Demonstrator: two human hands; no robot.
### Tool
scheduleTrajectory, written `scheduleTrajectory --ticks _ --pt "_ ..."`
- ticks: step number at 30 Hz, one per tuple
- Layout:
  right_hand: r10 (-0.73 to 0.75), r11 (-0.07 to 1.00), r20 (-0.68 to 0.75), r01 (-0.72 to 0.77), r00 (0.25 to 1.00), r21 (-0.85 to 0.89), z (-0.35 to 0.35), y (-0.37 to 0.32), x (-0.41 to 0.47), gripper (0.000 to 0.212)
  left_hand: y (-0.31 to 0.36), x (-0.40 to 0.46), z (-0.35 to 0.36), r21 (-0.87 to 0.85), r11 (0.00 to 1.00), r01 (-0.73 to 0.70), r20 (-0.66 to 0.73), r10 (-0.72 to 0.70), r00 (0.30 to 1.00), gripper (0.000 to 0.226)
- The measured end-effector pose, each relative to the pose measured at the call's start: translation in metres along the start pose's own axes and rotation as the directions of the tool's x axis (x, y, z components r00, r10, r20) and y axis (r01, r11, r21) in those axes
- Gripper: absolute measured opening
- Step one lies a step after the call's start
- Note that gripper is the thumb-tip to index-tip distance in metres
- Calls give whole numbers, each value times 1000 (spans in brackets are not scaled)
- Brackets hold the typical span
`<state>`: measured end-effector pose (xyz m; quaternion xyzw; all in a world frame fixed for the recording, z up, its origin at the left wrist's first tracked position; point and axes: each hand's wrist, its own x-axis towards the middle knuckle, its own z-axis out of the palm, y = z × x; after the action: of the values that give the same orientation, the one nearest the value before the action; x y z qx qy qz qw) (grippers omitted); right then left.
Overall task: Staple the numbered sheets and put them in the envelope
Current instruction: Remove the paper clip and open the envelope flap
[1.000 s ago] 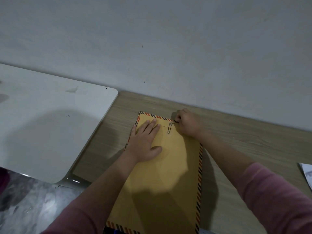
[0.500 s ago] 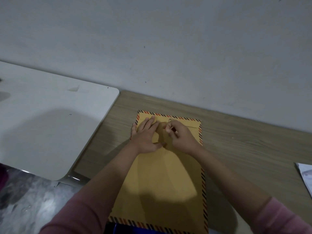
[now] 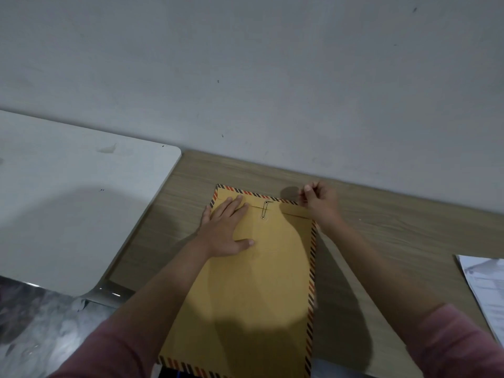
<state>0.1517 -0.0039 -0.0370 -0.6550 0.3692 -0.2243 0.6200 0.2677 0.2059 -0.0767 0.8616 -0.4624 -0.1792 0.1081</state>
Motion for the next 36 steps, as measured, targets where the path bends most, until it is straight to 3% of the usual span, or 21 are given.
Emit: scheduleTrajectory --ticks 3,5,9,12,18,27,32,36 --pt "-146 897 133 187 980 -401 1 5 1 9 2 -3 2 1 1000 2 -4 -2 1000 98" --pt "-195 815 239 293 951 -500 3 9 1 3 2 -4 2 3 1000 0 -4 0 1000 97" --pt "-196 555 420 453 886 -698 5 8 0 28 3 -4 1 0 1000 0 -5 0 1000 96" --pt "-200 488 442 480 875 -729 5 5 -1 23 3 -4 1 6 1000 2 -11 -2 1000 97" --pt "-236 567 379 443 895 -694 8 0 -5 26 4 -5 0 12 1000 3 -11 -3 1000 92" --pt "-208 422 404 454 891 -785 12 1 3 20 2 -4 1 0 1000 -6 -26 6 1000 94" --pt "-218 595 243 326 945 -734 18 1 11 19 2 -5 1 2 1000 -22 -9 22 1000 97" --pt "-245 650 183 302 952 -698 38 -3 15 19 1 -4 1 -5 999 -37 -11 37 999 95"
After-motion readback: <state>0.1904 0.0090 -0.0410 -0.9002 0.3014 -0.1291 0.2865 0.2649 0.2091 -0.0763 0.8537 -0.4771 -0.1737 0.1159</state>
